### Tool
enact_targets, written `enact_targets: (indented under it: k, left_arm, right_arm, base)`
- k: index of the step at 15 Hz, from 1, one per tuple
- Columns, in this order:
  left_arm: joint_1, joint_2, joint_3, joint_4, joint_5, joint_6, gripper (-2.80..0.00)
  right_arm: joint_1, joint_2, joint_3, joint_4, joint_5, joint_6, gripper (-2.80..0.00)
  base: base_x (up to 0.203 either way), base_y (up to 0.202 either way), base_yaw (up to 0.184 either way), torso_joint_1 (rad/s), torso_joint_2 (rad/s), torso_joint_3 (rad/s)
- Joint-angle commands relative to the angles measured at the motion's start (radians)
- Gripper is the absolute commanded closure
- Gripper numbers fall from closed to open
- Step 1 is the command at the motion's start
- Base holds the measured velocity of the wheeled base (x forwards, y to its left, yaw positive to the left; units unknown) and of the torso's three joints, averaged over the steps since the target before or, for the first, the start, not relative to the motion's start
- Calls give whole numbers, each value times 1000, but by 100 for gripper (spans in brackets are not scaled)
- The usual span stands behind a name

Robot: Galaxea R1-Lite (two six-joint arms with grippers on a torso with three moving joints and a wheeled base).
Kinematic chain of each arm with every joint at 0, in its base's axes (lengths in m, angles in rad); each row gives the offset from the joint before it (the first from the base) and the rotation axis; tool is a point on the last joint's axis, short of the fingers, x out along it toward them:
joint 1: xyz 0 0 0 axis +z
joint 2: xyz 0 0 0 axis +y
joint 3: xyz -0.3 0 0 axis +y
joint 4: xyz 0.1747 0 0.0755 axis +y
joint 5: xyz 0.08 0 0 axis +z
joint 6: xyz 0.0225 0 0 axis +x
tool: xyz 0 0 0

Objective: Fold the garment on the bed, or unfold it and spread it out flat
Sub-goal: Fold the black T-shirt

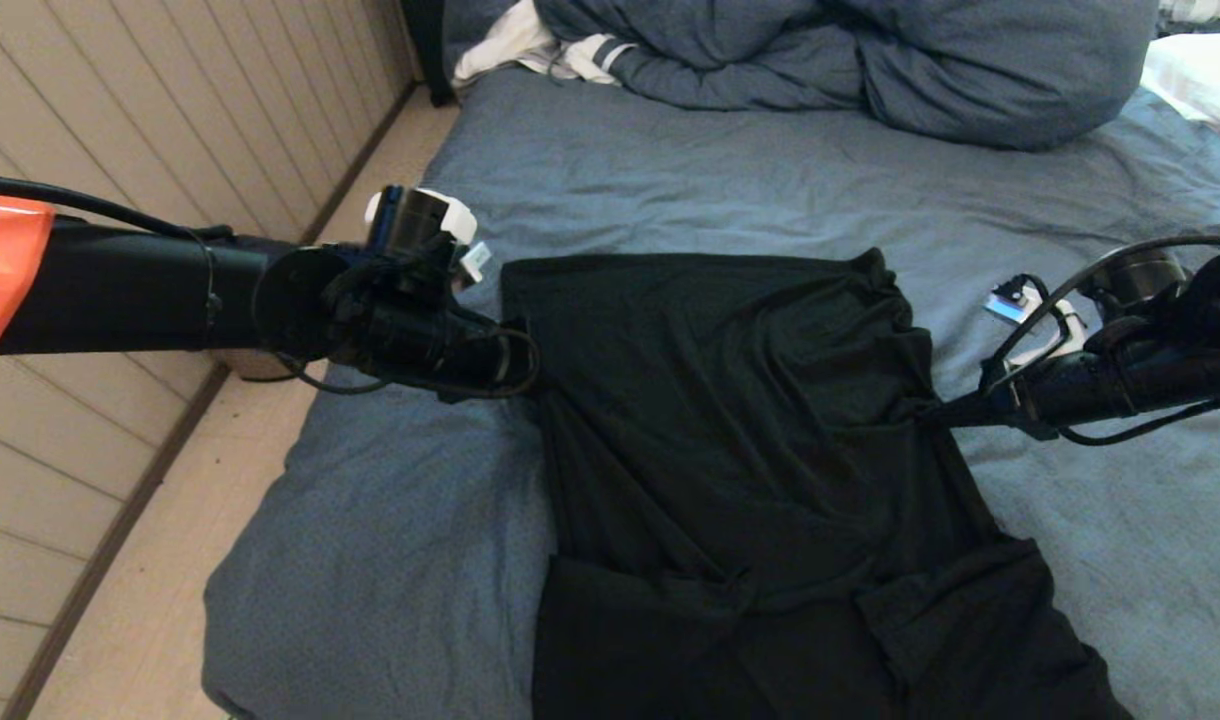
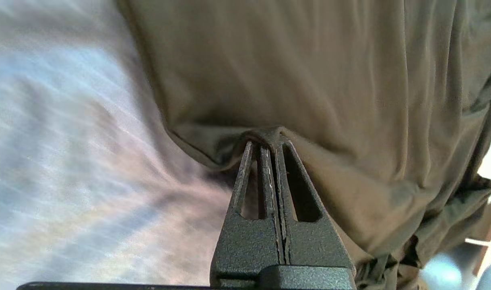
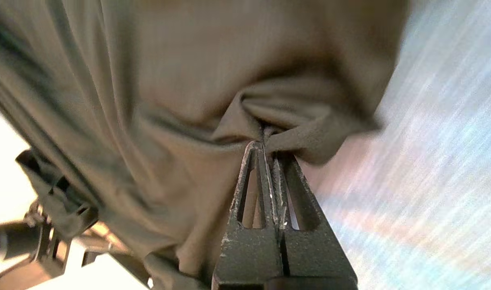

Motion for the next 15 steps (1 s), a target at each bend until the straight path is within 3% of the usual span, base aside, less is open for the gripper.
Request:
enact_targets:
  k: [1,7,12,15]
  left_arm:
    - [22,13,-21,0,-1,-2,0]
    - [82,68,-149,10,-3,0,0]
    - [92,143,-303,42,-2,1,0]
    - [92,174,-310,23,0,33,0]
  right_arm:
    - [0,46,-63,2,3,12,0]
    - [15,147,-250,4,0,48,0]
    - [61,198,-368,8,-1,66,0]
    - [82,235,-442,7,-16,65,0]
  base:
    - [0,0,0,0,0,0]
    - [0,0,0,0,0,0]
    - [0,0,0,0,0,0]
    - [0,0,0,0,0,0]
